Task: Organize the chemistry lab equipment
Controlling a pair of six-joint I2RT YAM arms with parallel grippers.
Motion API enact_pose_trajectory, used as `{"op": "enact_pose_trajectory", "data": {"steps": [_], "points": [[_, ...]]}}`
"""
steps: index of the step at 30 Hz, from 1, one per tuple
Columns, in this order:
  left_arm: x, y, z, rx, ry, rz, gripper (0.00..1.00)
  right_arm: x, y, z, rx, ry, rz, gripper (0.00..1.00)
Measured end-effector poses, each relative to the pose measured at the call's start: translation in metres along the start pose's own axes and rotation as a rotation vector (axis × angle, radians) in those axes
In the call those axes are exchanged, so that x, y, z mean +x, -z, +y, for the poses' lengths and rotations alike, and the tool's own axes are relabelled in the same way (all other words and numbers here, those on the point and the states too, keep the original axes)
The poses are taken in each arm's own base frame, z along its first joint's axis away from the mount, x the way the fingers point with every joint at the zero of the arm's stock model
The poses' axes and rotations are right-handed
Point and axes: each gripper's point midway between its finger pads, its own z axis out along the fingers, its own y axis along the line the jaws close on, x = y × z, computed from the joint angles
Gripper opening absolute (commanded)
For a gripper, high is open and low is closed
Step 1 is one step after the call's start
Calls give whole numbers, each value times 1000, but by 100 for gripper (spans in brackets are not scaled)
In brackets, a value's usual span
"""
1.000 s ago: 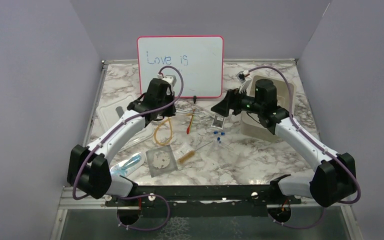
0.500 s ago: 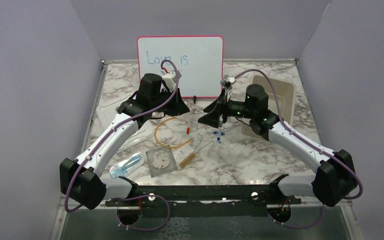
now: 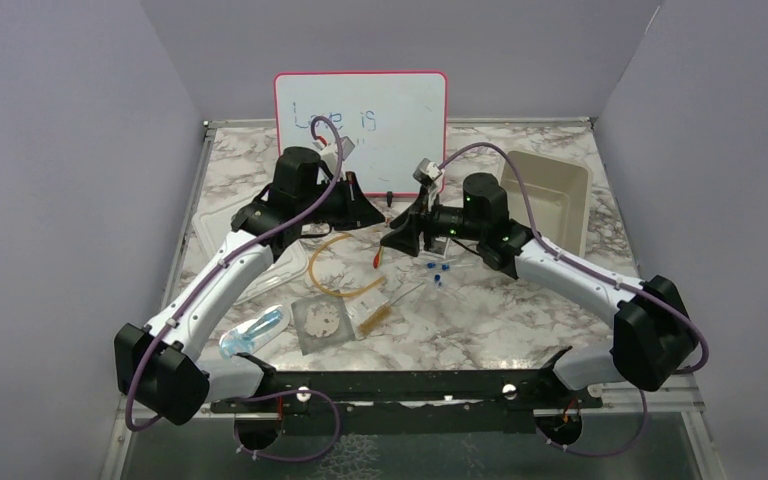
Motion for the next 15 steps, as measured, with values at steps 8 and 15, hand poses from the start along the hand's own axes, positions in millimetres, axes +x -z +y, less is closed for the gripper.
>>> {"op": "enact_pose_trajectory", "data": {"steps": [8,15], "points": [[6,-1,3,-8,46,11,0,10,-10,-6,12,55,19,43],[7,-2,7,-24,63,7,0,11,-18,-8,2,67,8,41]]}}
